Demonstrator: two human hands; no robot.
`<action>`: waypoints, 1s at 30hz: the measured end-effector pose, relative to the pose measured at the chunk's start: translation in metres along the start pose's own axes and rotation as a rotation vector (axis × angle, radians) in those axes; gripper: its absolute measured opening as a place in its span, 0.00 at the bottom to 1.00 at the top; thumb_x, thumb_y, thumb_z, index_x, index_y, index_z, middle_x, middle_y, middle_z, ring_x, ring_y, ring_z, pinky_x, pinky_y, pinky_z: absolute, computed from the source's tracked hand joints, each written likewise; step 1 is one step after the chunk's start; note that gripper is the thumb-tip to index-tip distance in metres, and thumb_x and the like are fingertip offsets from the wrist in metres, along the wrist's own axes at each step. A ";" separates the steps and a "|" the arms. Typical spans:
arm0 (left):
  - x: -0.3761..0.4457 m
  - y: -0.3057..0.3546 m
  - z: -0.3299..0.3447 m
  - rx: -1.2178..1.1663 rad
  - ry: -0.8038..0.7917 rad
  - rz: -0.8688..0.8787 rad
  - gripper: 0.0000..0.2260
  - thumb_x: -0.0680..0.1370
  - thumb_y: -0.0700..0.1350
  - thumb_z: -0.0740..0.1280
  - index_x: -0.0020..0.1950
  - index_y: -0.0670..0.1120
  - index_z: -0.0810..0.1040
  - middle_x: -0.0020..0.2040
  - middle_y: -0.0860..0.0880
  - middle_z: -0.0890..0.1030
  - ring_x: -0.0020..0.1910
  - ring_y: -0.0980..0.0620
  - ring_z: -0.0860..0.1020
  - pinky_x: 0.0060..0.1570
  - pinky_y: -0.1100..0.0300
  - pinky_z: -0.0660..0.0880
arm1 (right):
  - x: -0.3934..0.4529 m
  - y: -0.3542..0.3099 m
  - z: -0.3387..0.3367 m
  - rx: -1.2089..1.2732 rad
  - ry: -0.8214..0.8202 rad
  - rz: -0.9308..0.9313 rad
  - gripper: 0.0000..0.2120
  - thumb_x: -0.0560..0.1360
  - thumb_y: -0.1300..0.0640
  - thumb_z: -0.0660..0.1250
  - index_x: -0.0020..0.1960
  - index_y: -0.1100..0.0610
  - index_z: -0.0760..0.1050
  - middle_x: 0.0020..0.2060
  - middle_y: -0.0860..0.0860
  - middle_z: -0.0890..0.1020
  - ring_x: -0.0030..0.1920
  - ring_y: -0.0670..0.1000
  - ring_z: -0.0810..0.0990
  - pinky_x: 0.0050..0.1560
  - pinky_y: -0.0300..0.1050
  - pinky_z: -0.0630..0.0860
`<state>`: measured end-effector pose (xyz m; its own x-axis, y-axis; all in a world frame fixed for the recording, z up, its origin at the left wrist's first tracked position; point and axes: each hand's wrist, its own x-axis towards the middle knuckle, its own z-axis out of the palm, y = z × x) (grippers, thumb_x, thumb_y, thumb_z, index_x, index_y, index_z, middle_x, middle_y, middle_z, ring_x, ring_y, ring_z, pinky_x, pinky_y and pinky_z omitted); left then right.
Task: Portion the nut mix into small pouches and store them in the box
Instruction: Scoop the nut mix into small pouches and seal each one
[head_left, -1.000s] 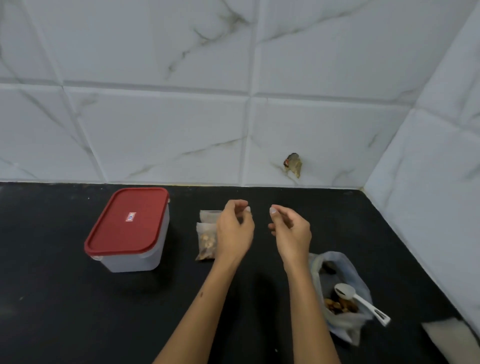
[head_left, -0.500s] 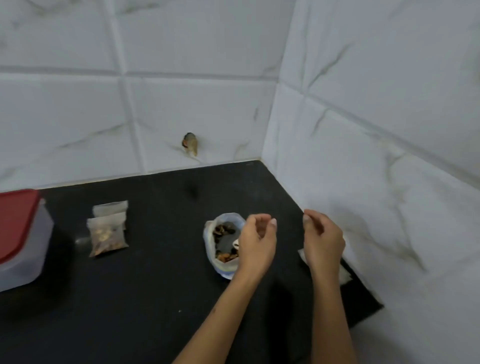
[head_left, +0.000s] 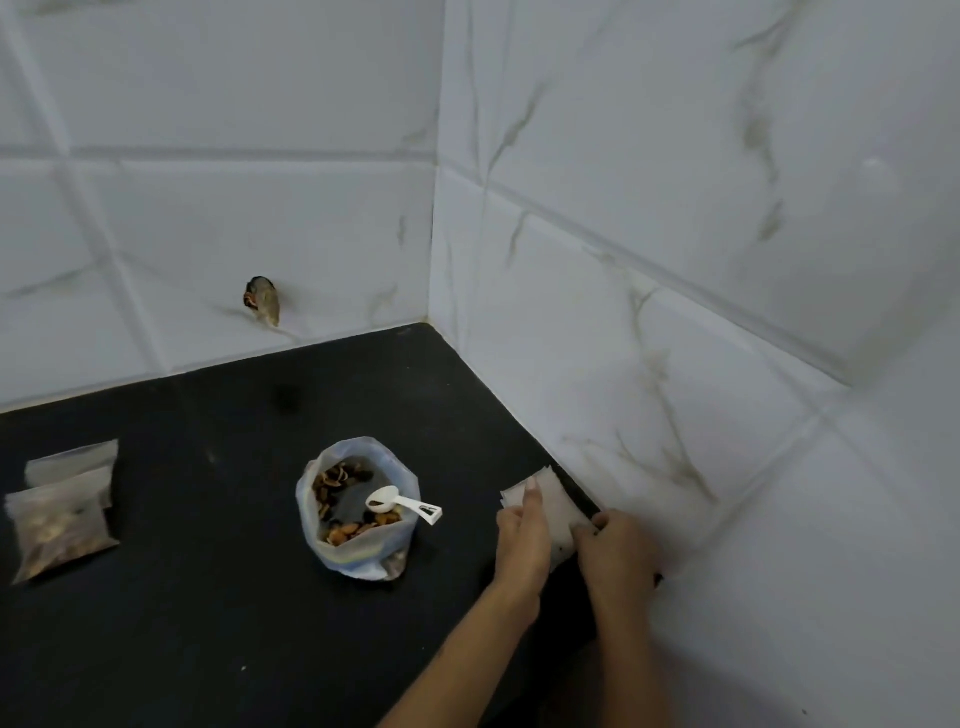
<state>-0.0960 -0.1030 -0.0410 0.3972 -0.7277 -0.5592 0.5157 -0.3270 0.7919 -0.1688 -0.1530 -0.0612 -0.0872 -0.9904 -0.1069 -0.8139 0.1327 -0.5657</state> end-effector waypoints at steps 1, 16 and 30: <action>0.001 -0.001 0.001 -0.012 0.012 -0.003 0.16 0.81 0.60 0.55 0.56 0.47 0.68 0.47 0.49 0.74 0.47 0.51 0.74 0.58 0.51 0.75 | 0.000 0.001 0.001 -0.001 0.011 0.005 0.12 0.75 0.56 0.67 0.55 0.59 0.79 0.53 0.56 0.82 0.54 0.57 0.80 0.48 0.43 0.74; 0.004 0.006 -0.012 -0.082 0.079 0.161 0.19 0.78 0.53 0.67 0.63 0.45 0.68 0.57 0.48 0.75 0.52 0.54 0.74 0.47 0.60 0.70 | 0.009 -0.014 -0.018 0.226 0.119 -0.222 0.13 0.77 0.65 0.61 0.60 0.59 0.77 0.54 0.57 0.79 0.55 0.56 0.78 0.54 0.44 0.72; -0.030 0.070 -0.138 -0.019 0.004 0.693 0.33 0.59 0.45 0.81 0.61 0.44 0.76 0.54 0.46 0.82 0.53 0.52 0.82 0.48 0.58 0.80 | -0.063 -0.120 0.019 1.066 -0.842 -0.145 0.08 0.78 0.66 0.61 0.50 0.63 0.79 0.48 0.61 0.83 0.48 0.56 0.82 0.43 0.47 0.80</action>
<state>0.0325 -0.0209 -0.0023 0.6425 -0.7628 0.0730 0.1557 0.2232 0.9623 -0.0548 -0.1055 -0.0023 0.6452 -0.7263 -0.2370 0.0819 0.3741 -0.9238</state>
